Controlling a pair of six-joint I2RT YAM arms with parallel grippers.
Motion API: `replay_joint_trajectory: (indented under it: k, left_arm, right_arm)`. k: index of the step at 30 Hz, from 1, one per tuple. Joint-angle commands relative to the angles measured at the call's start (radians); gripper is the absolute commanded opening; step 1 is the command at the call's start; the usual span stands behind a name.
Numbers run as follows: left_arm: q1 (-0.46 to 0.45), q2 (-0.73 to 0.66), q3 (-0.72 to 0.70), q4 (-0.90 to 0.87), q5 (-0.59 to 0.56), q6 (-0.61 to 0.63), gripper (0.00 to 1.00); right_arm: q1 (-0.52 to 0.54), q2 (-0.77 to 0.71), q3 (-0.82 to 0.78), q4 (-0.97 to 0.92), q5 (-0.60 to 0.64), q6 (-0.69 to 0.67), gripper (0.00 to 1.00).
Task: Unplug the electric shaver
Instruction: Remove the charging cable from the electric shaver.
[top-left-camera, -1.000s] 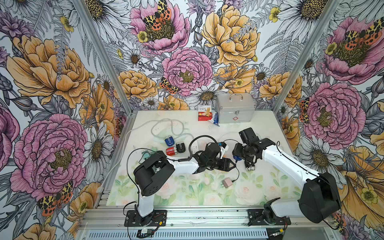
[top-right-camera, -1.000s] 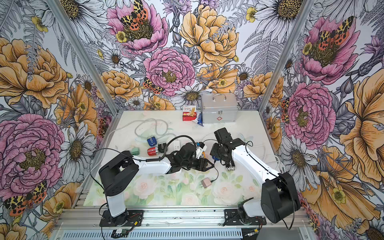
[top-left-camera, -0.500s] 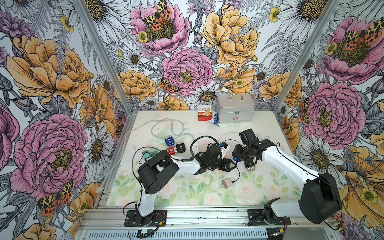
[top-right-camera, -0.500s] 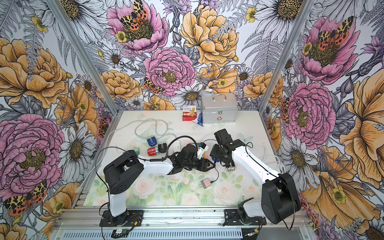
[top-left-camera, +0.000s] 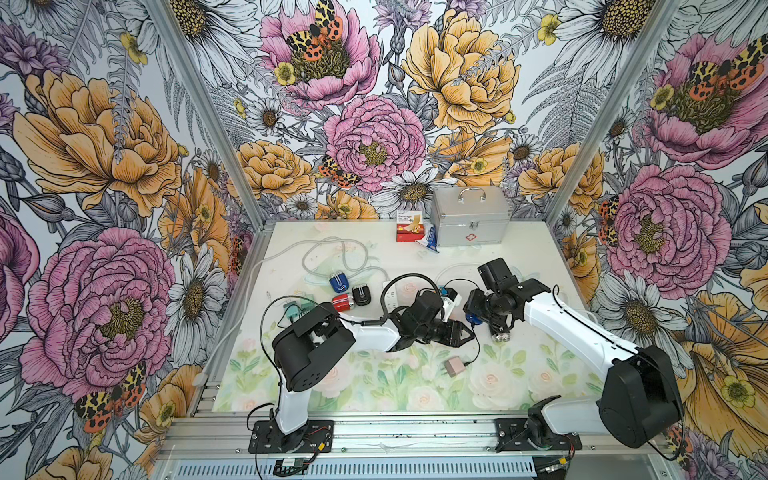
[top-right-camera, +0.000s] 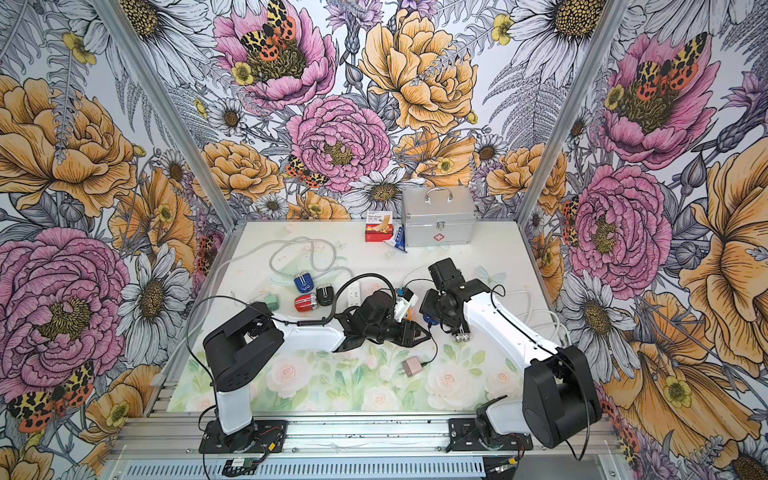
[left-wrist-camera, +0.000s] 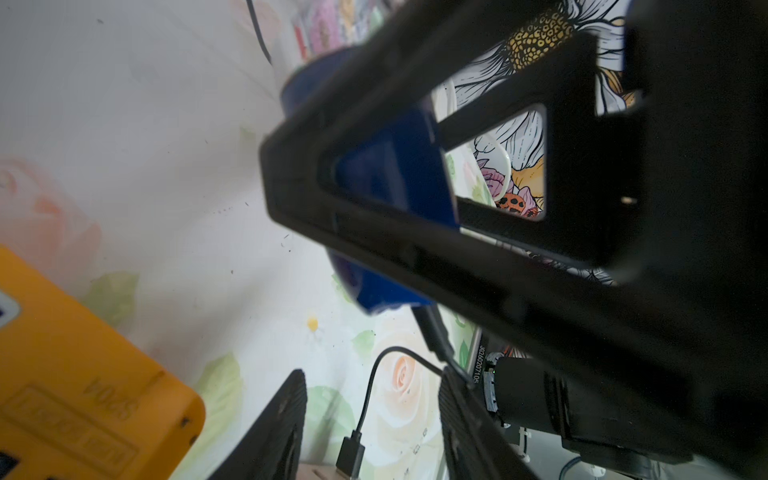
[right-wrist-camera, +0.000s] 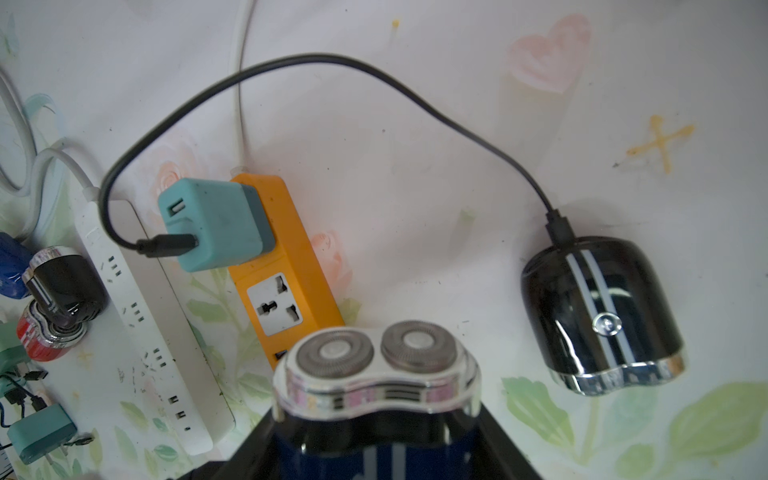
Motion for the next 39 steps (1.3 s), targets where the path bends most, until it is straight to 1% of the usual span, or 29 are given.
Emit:
replay_joint_trajectory:
  k: [1, 6, 10, 16, 23, 26, 27, 33, 36, 39]
  left_arm:
    - [-0.010, -0.043, -0.002, -0.022, 0.005, 0.039, 0.52]
    - [-0.014, -0.037, 0.033, -0.051, 0.043, 0.051, 0.50]
    - [-0.021, -0.049, 0.052, -0.117, 0.031, 0.094, 0.50]
    - [-0.021, -0.052, 0.071, -0.126, 0.050, 0.097, 0.50]
    - [-0.019, -0.055, 0.106, -0.248, 0.081, 0.151, 0.49]
    - [-0.018, -0.064, 0.079, -0.283, 0.052, 0.173, 0.50]
    - [-0.013, -0.107, 0.067, -0.283, 0.046, 0.172, 0.50]
    - [0.005, -0.167, 0.017, -0.322, 0.005, 0.185, 0.50]
    - [0.008, -0.181, 0.015, -0.323, 0.007, 0.183, 0.50]
    - [-0.002, -0.171, 0.050, -0.323, 0.032, 0.180, 0.50]
  right_arm:
    - [0.005, -0.026, -0.010, 0.013, -0.011, 0.015, 0.39]
    - [0.004, -0.028, -0.012, 0.011, -0.008, 0.013, 0.39]
    - [0.002, -0.029, -0.010, 0.011, -0.007, 0.013, 0.39]
    - [0.003, -0.031, -0.012, 0.013, -0.009, 0.013, 0.39]
    - [0.001, -0.027, -0.012, 0.011, -0.013, 0.009, 0.39]
    - [-0.002, -0.028, -0.011, 0.012, -0.010, 0.009, 0.39]
    - [-0.002, -0.028, -0.009, 0.013, -0.009, 0.007, 0.39]
    - [-0.004, -0.032, -0.007, 0.012, -0.011, 0.007, 0.39]
    - [-0.005, -0.032, -0.010, 0.012, -0.008, 0.007, 0.38]
    - [-0.005, -0.027, -0.009, 0.013, -0.010, 0.009, 0.38]
